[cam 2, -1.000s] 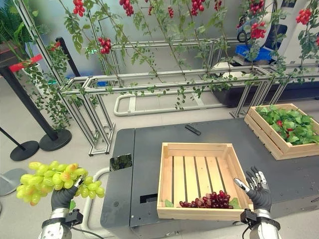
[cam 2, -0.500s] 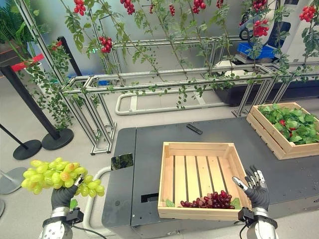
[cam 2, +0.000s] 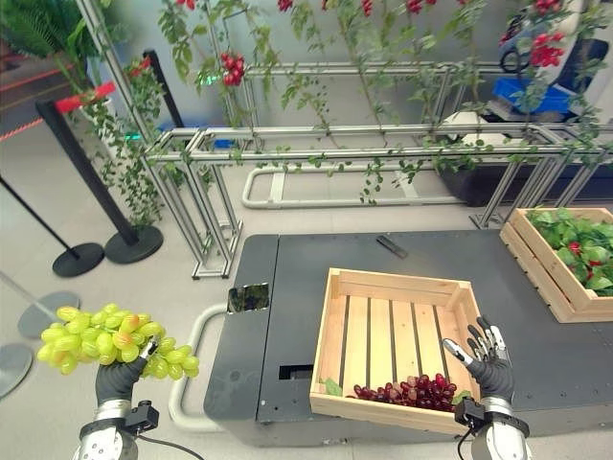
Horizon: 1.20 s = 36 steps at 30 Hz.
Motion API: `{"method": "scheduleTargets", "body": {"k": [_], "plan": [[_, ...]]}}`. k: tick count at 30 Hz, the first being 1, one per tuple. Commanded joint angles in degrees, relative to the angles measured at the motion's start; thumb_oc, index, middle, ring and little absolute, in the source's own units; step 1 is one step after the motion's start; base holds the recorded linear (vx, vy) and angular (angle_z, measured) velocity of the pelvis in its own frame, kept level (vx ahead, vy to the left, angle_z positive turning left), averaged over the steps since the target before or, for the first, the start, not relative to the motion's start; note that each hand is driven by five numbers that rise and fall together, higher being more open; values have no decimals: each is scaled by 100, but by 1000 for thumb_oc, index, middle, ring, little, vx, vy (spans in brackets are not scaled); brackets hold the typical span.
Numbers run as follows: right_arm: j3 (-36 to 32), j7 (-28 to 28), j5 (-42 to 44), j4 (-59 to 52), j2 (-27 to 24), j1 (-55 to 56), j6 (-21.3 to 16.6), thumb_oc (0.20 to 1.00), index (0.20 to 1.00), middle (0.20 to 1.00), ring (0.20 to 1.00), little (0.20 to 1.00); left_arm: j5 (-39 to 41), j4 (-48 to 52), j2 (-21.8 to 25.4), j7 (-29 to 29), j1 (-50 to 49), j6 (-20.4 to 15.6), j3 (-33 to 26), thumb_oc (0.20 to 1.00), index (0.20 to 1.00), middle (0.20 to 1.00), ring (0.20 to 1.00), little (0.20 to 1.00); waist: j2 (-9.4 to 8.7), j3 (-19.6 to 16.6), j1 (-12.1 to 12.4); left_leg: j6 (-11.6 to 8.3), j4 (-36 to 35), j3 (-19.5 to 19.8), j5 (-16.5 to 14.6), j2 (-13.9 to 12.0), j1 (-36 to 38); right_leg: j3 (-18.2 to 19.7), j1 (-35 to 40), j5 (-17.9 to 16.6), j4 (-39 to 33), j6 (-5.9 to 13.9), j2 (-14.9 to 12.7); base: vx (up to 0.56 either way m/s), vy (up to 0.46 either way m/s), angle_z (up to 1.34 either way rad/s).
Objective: Pick up the fruits from the basket on one side to the basket on the other side
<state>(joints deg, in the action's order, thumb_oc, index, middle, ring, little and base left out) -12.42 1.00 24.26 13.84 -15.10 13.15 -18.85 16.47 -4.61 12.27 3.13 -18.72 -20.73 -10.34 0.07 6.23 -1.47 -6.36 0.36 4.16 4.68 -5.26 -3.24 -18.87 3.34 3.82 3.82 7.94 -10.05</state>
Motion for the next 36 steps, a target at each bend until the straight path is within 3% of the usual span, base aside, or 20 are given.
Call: {"method": "scheduleTargets", "body": {"k": [1,6,8,10,11,12,14,15,17,18,20,23,26,27,28,29,30,31,33,36], "plan": [[-88,2,-98,-411,-212,-409,-433,1000,1000,1000,1000,1000,-178,361,400,142,427,-628,-465,200,200,200,200,200,-130,144,228,53,743,246,-559,-40,-178,-302,-460,211,527,-312,221,-84,-91,24],[-258,-62,-98,-499,-388,-504,-486,1000,1000,1000,1000,1000,-240,388,354,262,494,-639,-539,200,200,200,200,200,61,365,421,-320,303,549,413,-276,-513,-636,-530,261,341,-414,333,-181,-83,22],[-303,-95,-146,-502,-434,-542,-490,1000,1000,1000,1000,1000,-260,337,391,268,576,-652,-554,200,200,200,200,200,12,325,365,-285,308,512,340,-246,-538,-661,-772,227,374,-403,285,-177,-74,32],[-305,-118,-180,-508,-452,-552,-492,1000,1000,1000,1000,1000,-286,330,412,278,605,-659,-549,200,200,200,200,200,-43,300,304,-239,542,437,154,-197,-505,-646,-836,153,287,-403,273,-138,-59,39],[-236,-74,-246,-499,-472,-530,-468,1000,1000,1000,1000,1000,-268,349,356,235,593,-695,-514,200,200,200,200,200,-119,223,220,-154,936,369,-296,-94,-249,-647,-899,-92,-25,-361,202,-122,-25,37],[-232,-75,-247,-502,-472,-524,-467,1000,1000,1000,1000,1000,-266,350,355,232,586,-697,-516,200,200,200,200,200,-111,225,223,-150,979,365,-331,-100,-256,-644,-879,-103,-49,-357,215,-190,16,11],[-196,-57,-264,-474,-454,-473,-433,1000,1000,1000,1000,1000,-201,379,262,184,568,-724,-454,200,200,200,200,200,-152,94,76,-4,1553,465,-986,159,340,-615,-948,-442,-238,-284,95,-95,88,-23],[-199,-56,-262,-473,-454,-474,-434,1000,1000,1000,1000,1000,-201,379,262,183,570,-726,-452,200,200,200,200,200,-167,101,65,8,1570,472,-969,189,320,-623,-949,-470,-248,-278,68,-60,102,-3],[-189,-62,-263,-418,-466,-449,-397,1000,1000,1000,1000,1000,-199,415,267,188,582,-718,-440,200,200,200,200,200,-40,43,-115,111,1909,571,-1455,329,939,-539,-1156,-641,-179,-219,36,-129,223,17],[-192,-62,-262,-418,-468,-452,-397,1000,1000,1000,1000,1000,-200,417,265,188,585,-717,-439,200,200,200,200,200,-70,43,-131,122,1899,585,-1417,374,922,-545,-1166,-666,-182,-213,-11,-218,327,21],[-274,-166,-275,-348,-417,-329,-401,1000,1000,1000,1000,1000,-352,505,356,251,682,-700,-332,200,200,200,200,200,50,42,-377,232,1653,351,-1778,361,1189,-568,-1444,-796,48,-94,-258,-223,317,37],[-343,-199,-320,-372,-334,-184,-346,1000,1000,1000,1000,1000,-413,603,424,215,710,-674,-259,200,200,200,200,200,-19,98,-525,495,1405,-97,-2423,589,1200,-513,-1630,-1071,169,108,-624,-237,314,37],[-303,-203,-541,-413,-233,-8,-275,1000,1000,1000,1000,1000,-490,689,488,200,696,-664,-232,200,200,200,200,200,-184,179,-549,686,1486,-281,-2553,1040,926,-399,-1806,-1566,-246,462,-1044,-282,309,-20],[-300,-207,-548,-420,-224,-2,-273,1000,1000,1000,1000,1000,-491,691,493,200,692,-663,-233,200,200,200,200,200,-202,173,-537,697,1508,-297,-2557,1061,907,-378,-1815,-1597,-271,469,-1054,-183,187,-24],[-293,-262,-635,-394,-205,-22,-262,1000,1000,1000,1000,1000,-565,674,536,225,664,-674,-274,200,200,200,200,200,-212,243,-532,690,1517,-438,-2532,1111,847,-435,-1853,-1891,-511,601,-1228,-365,233,-31],[-219,-343,-717,-296,-154,-66,-216,1000,1000,1000,1000,1000,-668,725,598,270,585,-680,-284,200,200,200,200,200,-103,348,-447,709,1589,-572,-2330,1045,579,-471,-1746,-1641,-530,539,-1289,-460,307,-49],[-160,-323,-717,-283,-124,-56,-194,1000,1000,1000,1000,1000,-625,714,601,296,577,-677,-288,200,200,200,200,200,-54,375,-465,731,1561,-569,-2256,1024,529,-243,-1721,-1519,-319,524,-1218,-382,229,-74],[-159,-324,-716,-284,-122,-59,-193,1000,1000,1000,1000,1000,-624,713,603,296,580,-678,-290,200,200,200,200,200,-87,371,-467,737,1544,-574,-2222,1061,517,-223,-1753,-1526,-303,521,-1257,-342,199,-76],[-62,-201,-690,-174,-105,-27,-137,1000,1000,1000,1000,1000,-554,651,636,319,618,-662,-282,200,200,200,200,200,-33,233,-322,835,1204,-821,-1932,1012,419,-208,-1398,-1004,492,335,-1043,-381,214,-88],[-19,-135,-696,-108,-116,0,-135,1000,1000,1000,1000,1000,-718,598,648,427,622,-618,-289,200,200,200,200,200,-46,1,-207,952,968,-935,-1674,1021,337,34,-1055,-510,1274,251,-714,-232,96,-80]]}}
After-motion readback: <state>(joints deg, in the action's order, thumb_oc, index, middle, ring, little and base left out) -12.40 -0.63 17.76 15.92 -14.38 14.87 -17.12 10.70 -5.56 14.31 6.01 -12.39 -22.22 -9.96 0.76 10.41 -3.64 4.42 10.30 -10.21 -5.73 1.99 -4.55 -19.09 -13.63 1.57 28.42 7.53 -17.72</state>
